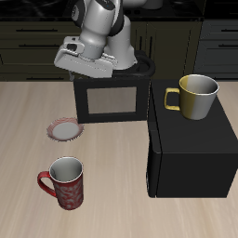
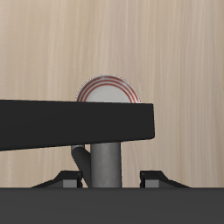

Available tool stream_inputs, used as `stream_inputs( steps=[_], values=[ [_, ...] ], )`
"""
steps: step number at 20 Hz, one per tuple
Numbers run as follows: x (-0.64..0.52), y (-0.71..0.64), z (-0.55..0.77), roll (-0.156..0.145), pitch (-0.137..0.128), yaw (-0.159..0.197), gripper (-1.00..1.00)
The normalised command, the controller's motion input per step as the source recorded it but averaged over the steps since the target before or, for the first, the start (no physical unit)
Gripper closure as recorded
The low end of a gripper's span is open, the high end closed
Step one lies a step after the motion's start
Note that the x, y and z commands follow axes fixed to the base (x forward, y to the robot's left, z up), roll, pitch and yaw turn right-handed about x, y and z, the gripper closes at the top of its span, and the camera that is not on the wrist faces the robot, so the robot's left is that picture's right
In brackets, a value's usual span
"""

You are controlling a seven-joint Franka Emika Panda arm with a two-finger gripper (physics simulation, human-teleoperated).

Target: Open the microwave and place the white and yellow mug in it

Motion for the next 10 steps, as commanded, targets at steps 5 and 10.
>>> stream_inputs(
  steps=[5,10],
  values=[
    [-0.13,-0.09,0.28,0.022,-0.02,-0.001,-1.0],
    [0.04,-0.06,0.39,0.022,-0.05,0.052,-1.0]
  ],
)
